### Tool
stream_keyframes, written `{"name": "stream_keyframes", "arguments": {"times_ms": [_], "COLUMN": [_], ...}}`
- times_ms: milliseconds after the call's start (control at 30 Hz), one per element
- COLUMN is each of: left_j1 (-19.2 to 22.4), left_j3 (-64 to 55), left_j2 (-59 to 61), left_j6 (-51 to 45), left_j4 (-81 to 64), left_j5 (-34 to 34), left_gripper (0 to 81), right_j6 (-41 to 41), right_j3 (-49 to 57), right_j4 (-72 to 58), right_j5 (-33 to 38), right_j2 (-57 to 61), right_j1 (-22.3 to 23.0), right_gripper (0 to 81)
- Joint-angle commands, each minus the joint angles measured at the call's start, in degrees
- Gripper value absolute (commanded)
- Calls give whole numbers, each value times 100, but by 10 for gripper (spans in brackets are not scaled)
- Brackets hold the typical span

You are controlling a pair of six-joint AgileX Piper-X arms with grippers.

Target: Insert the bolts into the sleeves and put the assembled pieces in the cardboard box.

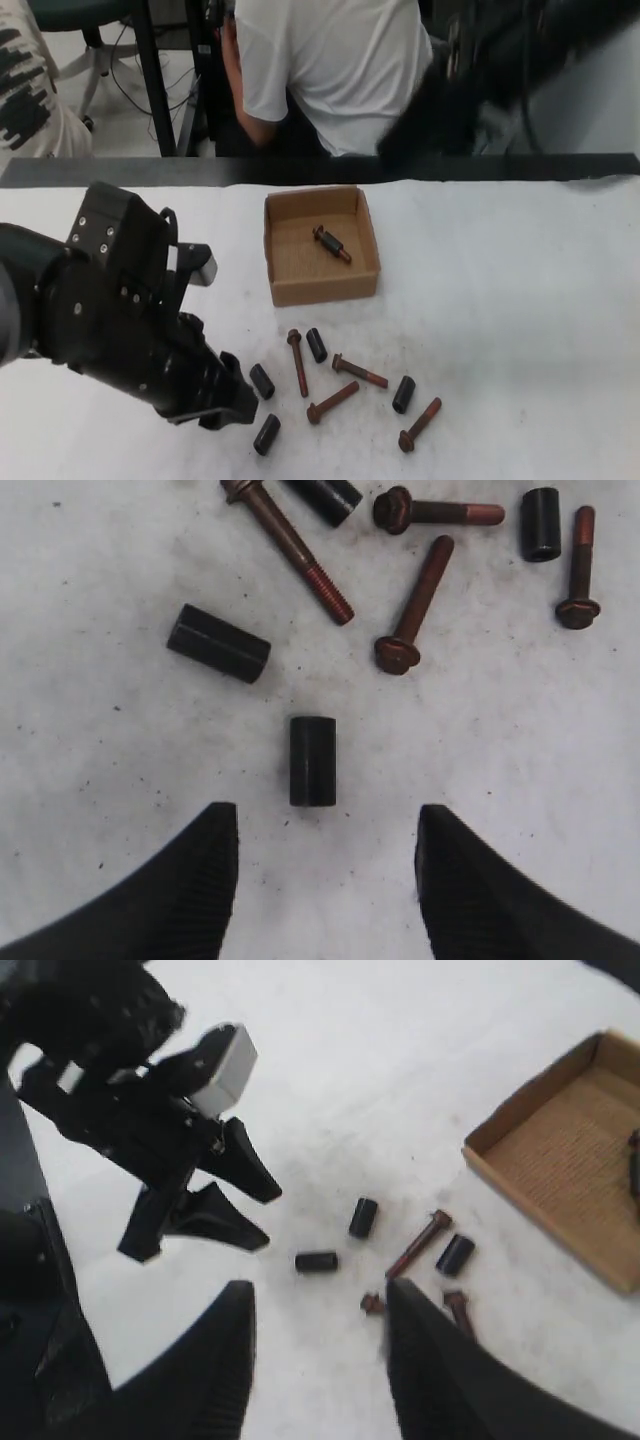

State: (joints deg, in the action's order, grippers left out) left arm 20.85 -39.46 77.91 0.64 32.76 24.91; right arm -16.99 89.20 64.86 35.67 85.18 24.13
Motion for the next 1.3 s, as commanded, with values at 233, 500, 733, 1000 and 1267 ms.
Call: {"name": "stream_keyframes", "arguments": {"times_ms": [233, 500, 733, 1000, 1267], "left_j1": [154, 445, 780, 828, 856], "left_j3": [-52, -380, -903, -970, -970], "left_j2": [71, 453, 958, 1220, 1220], "left_j6": [582, 896, 985, 1349, 1348], "left_j4": [507, 570, 847, 1342, 1104], "left_j5": [-360, -536, -812, -1257, -1242], "left_gripper": [501, 501, 501, 501, 501], "right_j6": [444, 689, 756, 753, 821], "right_j3": [-1868, -2211, -2211, -2211, -2211], "right_j4": [-1055, -1328, -1387, -1414, -1412], "right_j5": [-7, 99, 115, 171, 252], "right_j2": [5, 5, 5, 5, 5], "right_j1": [-3, -3, -3, -3, -3], "right_gripper": [365, 363, 363, 363, 363]}}
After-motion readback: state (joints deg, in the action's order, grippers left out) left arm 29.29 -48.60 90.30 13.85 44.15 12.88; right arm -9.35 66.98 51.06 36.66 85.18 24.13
